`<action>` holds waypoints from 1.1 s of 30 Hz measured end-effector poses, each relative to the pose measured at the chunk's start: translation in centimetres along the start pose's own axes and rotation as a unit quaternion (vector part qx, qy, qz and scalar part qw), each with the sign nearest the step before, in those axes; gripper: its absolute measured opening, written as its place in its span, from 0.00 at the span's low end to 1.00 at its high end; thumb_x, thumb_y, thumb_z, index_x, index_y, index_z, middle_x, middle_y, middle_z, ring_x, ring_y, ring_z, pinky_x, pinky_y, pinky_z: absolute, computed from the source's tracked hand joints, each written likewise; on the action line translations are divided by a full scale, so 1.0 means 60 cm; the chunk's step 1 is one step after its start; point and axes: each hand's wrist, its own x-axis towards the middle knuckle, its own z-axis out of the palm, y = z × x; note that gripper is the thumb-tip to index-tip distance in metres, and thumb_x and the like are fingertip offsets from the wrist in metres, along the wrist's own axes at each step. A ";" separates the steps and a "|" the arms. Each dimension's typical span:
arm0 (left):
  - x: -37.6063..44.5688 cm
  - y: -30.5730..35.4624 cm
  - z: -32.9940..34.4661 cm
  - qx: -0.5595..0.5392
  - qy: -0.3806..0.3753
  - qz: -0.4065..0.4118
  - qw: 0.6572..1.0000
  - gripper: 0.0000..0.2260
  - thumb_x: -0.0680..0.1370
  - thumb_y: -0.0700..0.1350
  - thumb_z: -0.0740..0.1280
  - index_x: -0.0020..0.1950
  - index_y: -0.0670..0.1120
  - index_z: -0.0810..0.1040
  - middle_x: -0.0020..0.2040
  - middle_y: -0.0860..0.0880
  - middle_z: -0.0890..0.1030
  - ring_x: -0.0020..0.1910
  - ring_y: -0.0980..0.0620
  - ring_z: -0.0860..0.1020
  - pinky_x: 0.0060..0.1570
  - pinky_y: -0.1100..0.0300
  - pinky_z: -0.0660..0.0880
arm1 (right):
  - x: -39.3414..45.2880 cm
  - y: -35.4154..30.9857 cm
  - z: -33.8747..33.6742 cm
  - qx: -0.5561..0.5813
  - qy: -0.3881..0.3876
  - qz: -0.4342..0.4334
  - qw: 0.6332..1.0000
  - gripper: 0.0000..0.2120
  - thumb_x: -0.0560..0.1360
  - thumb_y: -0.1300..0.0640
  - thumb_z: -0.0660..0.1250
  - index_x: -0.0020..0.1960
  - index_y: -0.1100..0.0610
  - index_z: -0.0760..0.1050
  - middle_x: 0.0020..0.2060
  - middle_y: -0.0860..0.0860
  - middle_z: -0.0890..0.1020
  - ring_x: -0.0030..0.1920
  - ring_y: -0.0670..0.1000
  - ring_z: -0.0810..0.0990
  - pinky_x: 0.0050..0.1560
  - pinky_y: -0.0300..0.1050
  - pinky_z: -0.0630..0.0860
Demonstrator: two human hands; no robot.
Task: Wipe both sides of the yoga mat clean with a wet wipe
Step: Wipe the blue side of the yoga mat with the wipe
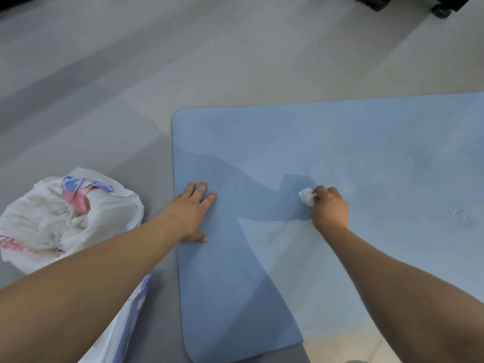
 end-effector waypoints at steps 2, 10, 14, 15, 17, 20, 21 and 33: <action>0.001 0.004 0.000 0.000 -0.002 -0.002 1.000 0.53 0.73 0.63 0.72 0.82 0.51 0.36 0.81 0.45 0.32 0.81 0.42 0.37 0.78 0.50 0.53 | -0.037 -0.045 0.026 0.046 0.003 -0.039 0.998 0.08 0.72 0.62 0.62 0.46 0.61 0.79 0.41 0.60 0.78 0.42 0.63 0.79 0.42 0.47 0.73; -0.004 0.007 0.007 0.009 0.001 0.015 1.000 0.48 0.76 0.61 0.70 0.82 0.52 0.39 0.81 0.47 0.33 0.81 0.44 0.37 0.78 0.52 0.52 | -0.213 -0.217 0.114 0.115 -0.056 -0.238 0.963 0.07 0.72 0.61 0.60 0.44 0.59 0.76 0.38 0.57 0.76 0.35 0.59 0.75 0.36 0.46 0.74; -0.008 0.010 0.018 0.008 0.009 0.056 0.998 0.43 0.78 0.55 0.69 0.83 0.54 0.42 0.82 0.50 0.35 0.81 0.46 0.38 0.79 0.54 0.51 | -0.159 -0.166 0.103 0.056 -0.064 -0.284 0.955 0.09 0.75 0.57 0.59 0.47 0.59 0.77 0.40 0.60 0.77 0.38 0.61 0.77 0.39 0.48 0.75; -0.009 0.012 0.019 0.009 0.009 0.062 0.998 0.42 0.79 0.54 0.69 0.83 0.54 0.42 0.82 0.50 0.35 0.81 0.46 0.38 0.79 0.54 0.51 | -0.135 -0.142 0.090 0.048 -0.066 -0.255 0.964 0.08 0.75 0.58 0.61 0.47 0.60 0.77 0.40 0.61 0.76 0.39 0.61 0.78 0.40 0.48 0.75; -0.010 0.016 0.019 0.012 0.006 0.066 0.998 0.41 0.79 0.53 0.68 0.83 0.54 0.43 0.82 0.50 0.35 0.81 0.46 0.39 0.78 0.54 0.52 | -0.087 -0.081 0.060 0.018 -0.043 -0.173 0.984 0.03 0.74 0.62 0.65 0.46 0.61 0.77 0.41 0.63 0.75 0.41 0.62 0.77 0.42 0.49 0.73; -0.011 0.019 0.013 0.008 -0.007 0.065 0.998 0.41 0.80 0.52 0.68 0.83 0.54 0.43 0.82 0.50 0.35 0.81 0.47 0.40 0.77 0.54 0.52 | -0.040 0.017 0.010 -0.015 -0.004 -0.053 0.999 0.05 0.71 0.67 0.66 0.46 0.64 0.77 0.43 0.65 0.75 0.41 0.65 0.77 0.42 0.53 0.73; -0.010 0.020 0.011 0.006 -0.013 0.063 0.998 0.41 0.80 0.51 0.68 0.83 0.54 0.42 0.82 0.50 0.35 0.81 0.47 0.39 0.77 0.54 0.53 | -0.033 0.040 -0.002 -0.023 0.004 -0.031 0.999 0.06 0.71 0.68 0.65 0.47 0.64 0.77 0.44 0.65 0.74 0.42 0.66 0.76 0.43 0.53 0.74; -0.012 0.023 0.022 0.011 -0.007 0.083 0.996 0.41 0.79 0.48 0.65 0.83 0.49 0.40 0.81 0.49 0.32 0.80 0.48 0.35 0.79 0.53 0.50 | -0.196 -0.175 0.099 0.113 -0.031 -0.135 0.984 0.06 0.73 0.60 0.60 0.44 0.60 0.75 0.40 0.61 0.77 0.37 0.61 0.78 0.37 0.47 0.73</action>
